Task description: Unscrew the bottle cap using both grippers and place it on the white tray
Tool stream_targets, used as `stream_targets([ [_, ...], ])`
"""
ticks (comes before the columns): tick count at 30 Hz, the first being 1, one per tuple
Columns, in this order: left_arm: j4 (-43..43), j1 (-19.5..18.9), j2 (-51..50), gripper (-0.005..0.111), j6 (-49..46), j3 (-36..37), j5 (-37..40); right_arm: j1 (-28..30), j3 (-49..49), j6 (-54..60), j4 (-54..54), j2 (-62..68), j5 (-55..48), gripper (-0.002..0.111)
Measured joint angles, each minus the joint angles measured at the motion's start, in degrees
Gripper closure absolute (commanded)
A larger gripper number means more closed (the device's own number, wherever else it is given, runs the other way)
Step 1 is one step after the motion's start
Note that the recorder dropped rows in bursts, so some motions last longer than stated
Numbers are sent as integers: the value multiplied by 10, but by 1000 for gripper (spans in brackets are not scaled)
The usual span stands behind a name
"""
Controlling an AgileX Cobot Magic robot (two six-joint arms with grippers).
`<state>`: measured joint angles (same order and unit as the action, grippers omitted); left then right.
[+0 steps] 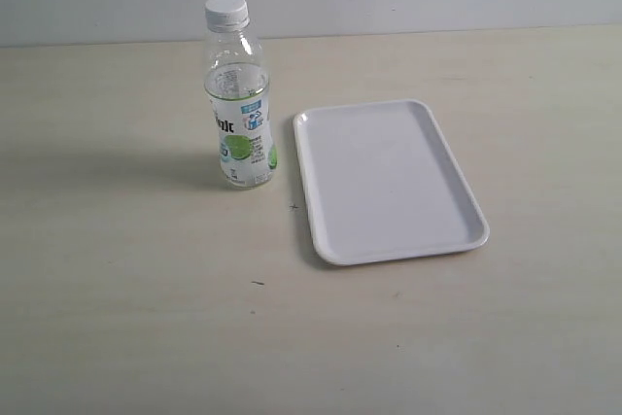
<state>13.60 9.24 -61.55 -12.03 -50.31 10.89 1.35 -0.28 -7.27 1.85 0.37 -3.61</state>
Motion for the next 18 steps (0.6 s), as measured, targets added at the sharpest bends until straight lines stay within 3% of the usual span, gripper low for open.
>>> stream_targets([
  [5, -19, 0, -158, 107, -59, -122, 217, 0, 0, 0, 0, 0, 0, 18],
  [8, -17, 0, -193, 107, -94, -129, 265, 0, 0, 0, 0, 0, 0, 18],
  [14, 99, 0, -197, 107, -254, -39, 233, 0, 0, 0, 0, 0, 0, 18],
  [18, 265, 0, -197, 107, -439, 60, 171, 0, 0, 0, 0, 0, 0, 18],
])
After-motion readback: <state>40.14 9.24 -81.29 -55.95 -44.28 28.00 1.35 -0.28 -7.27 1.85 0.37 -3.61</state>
